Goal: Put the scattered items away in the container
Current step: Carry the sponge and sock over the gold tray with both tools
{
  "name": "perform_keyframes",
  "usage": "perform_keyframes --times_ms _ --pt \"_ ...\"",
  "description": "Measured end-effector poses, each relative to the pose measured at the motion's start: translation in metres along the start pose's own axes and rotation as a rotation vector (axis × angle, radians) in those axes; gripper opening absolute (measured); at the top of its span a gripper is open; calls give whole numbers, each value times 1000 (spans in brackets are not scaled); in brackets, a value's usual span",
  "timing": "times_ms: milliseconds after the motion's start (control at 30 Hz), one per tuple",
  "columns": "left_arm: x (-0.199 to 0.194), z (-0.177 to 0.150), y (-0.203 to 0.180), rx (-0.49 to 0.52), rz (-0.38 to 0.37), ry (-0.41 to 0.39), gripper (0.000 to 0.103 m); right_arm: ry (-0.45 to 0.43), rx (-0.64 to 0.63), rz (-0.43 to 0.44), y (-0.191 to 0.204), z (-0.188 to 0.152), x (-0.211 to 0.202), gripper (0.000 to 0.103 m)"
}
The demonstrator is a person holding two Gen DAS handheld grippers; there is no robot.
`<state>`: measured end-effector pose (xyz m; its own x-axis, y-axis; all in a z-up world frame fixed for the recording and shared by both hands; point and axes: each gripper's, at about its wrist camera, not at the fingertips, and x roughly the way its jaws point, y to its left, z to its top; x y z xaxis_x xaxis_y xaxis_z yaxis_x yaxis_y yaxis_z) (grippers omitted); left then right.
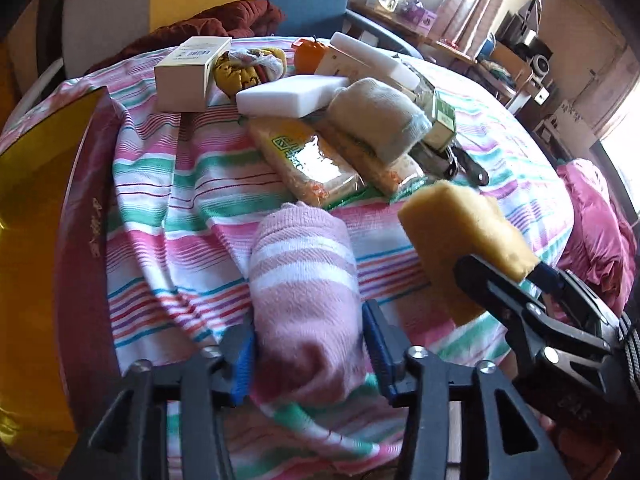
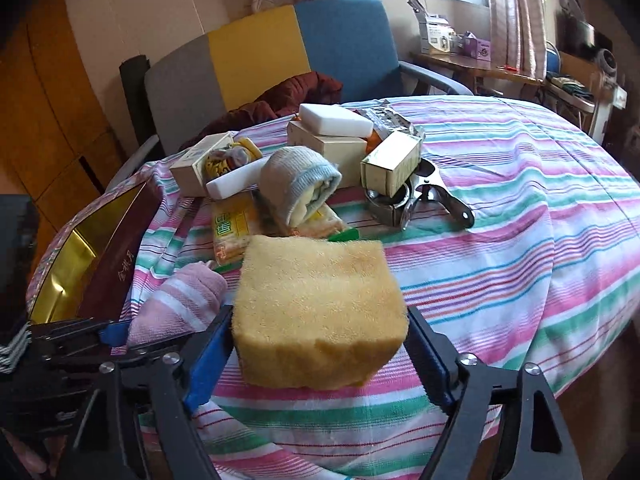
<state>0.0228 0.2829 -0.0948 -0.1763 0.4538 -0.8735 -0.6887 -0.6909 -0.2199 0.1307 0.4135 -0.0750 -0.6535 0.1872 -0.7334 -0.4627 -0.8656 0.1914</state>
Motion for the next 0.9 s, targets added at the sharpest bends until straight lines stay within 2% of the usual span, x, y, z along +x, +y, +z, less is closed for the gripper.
perform_keyframes --times_ms 167,300,533,733,900 --pt "-5 -3 0 32 14 -25 29 10 -23 -6 4 2 1 71" --pt "-21 -5 7 9 -18 -44 28 -2 8 13 4 9 -8 70" --pt "-66 -7 30 -25 -21 -137 28 -51 -41 71 40 35 -22 70" --pt "-100 -6 81 -122 16 -212 28 -52 -109 178 96 54 -16 70" --pt "-121 -8 149 -205 105 -233 28 -19 -181 272 157 66 3 70"
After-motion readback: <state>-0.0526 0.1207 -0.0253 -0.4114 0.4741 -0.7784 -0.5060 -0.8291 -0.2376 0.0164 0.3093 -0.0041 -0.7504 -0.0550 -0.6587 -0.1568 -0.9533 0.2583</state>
